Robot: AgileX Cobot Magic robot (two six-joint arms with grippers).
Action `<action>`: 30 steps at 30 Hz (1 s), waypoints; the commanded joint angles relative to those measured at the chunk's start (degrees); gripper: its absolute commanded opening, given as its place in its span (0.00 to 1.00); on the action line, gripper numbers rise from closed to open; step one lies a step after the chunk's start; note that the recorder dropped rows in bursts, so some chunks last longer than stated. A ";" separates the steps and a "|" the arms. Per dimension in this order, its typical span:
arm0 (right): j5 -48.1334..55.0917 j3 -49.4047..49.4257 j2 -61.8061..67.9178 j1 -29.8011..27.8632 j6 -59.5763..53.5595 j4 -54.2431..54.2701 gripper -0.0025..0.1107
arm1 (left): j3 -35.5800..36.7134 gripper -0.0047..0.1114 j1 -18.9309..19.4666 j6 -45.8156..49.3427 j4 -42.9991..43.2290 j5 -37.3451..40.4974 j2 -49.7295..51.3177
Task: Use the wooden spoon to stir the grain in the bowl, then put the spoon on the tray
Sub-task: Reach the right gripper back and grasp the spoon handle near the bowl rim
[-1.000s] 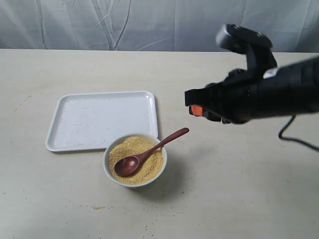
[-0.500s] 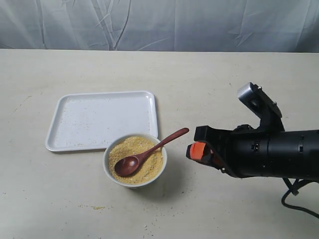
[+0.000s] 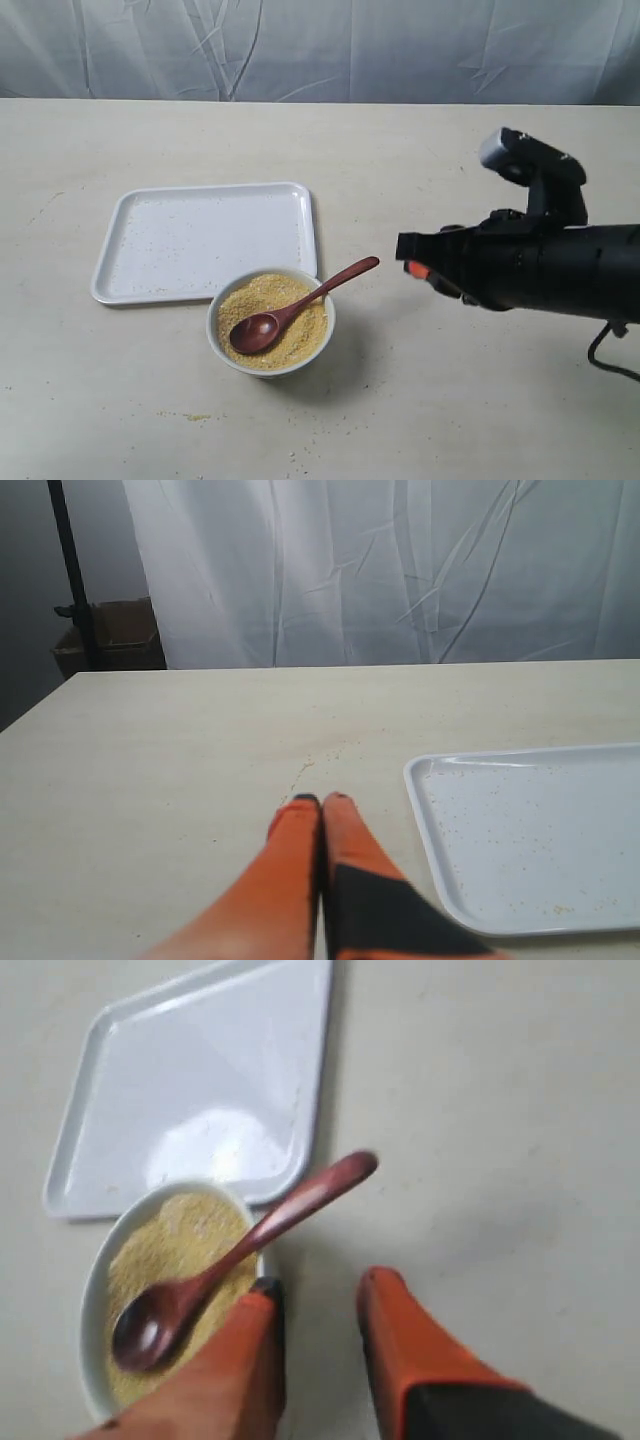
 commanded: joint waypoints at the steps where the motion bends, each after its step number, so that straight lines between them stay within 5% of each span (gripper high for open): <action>1: -15.71 -1.46 -2.83 0.00 8.84 0.04 0.27 | 0.28 0.04 0.36 -0.17 -0.20 -0.21 -0.29; 7: -21.11 -1.07 -9.03 1.12 12.17 14.48 0.27 | 0.28 0.04 0.36 -0.17 -0.20 -0.21 -0.29; 13: -29.74 2.18 -9.35 13.42 27.44 -2.78 0.27 | 0.28 0.04 0.36 -0.17 -0.20 -0.21 -0.29; 18: -35.00 5.36 -4.77 22.10 52.02 -19.60 0.27 | 0.28 0.04 0.36 -0.17 -0.20 -0.21 -0.29; 30: -34.44 5.92 10.90 19.93 93.12 -47.25 0.28 | 0.28 0.04 0.36 -0.17 -0.20 -0.32 -0.29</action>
